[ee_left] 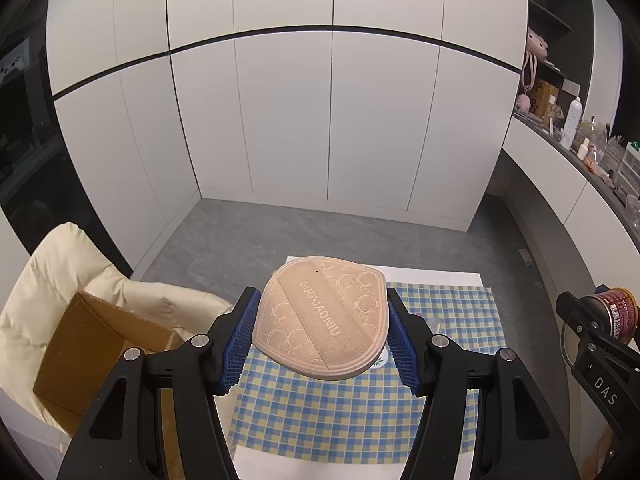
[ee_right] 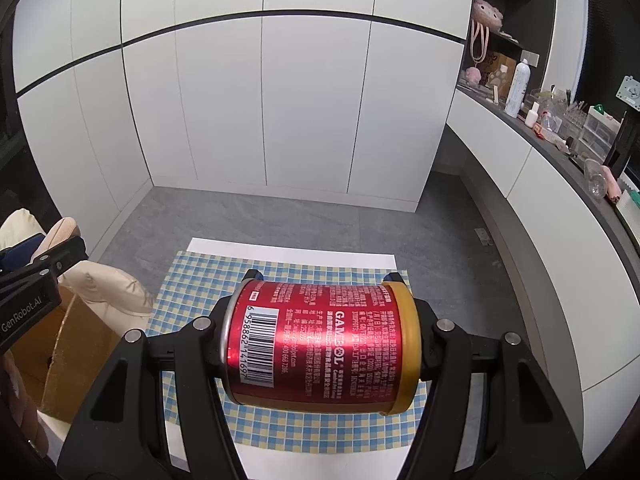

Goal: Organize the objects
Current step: 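Carry the beige puff and red can back toward the cardboard box, then move the left tool with the beige puff while the right tool brings the red can over the box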

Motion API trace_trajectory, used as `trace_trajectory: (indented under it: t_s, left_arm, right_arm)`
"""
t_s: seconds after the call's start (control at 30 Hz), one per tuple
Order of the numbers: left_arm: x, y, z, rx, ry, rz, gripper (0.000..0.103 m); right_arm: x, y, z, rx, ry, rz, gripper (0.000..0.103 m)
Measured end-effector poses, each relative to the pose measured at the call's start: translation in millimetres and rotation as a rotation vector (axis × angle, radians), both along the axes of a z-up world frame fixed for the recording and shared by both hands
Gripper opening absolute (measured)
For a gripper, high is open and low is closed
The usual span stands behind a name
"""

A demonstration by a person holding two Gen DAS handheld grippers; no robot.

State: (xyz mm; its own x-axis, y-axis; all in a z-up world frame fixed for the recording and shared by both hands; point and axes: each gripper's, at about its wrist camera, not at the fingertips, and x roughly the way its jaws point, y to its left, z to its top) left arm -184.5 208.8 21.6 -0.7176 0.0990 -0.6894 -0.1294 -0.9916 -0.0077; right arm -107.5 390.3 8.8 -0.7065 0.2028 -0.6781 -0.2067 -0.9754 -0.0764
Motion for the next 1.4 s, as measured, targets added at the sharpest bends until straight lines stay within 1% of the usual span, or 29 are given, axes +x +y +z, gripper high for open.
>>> trace_trajectory:
  t_s: [0.23,0.5,0.7,1.0,1.17,1.4]
  left_arm:
    - [17.9,-6.0,11.0,0.008,0.01,0.001,0.062]
    - [28.0,-11.2,11.3,-0.005,0.01,0.003,0.062]
    - [43.3,-15.0,9.4,-0.004,0.003,-0.007,0.062]
    - [76.0,-14.8,-7.7,-0.024,-0.024,-0.05,0.062]
    - [96.6,-21.2,-17.4,-0.017,-0.044,-0.059,0.062]
    - [131.1,-28.2,-27.8,-0.037,-0.037,-0.067,0.062]
  right_arm:
    - [18.4,-7.5,10.7,0.002,0.006,0.009,0.064]
    - [30.7,-8.4,14.3,-0.012,0.008,-0.003,0.064]
    - [43.0,-7.2,12.7,-0.027,0.002,-0.009,0.064]
    - [69.6,-5.9,-0.3,-0.029,-0.02,-0.007,0.064]
    - [89.3,-7.3,-7.8,-0.031,-0.025,-0.002,0.064]
    - [122.6,-14.2,-20.3,-0.031,-0.038,0.009,0.064]
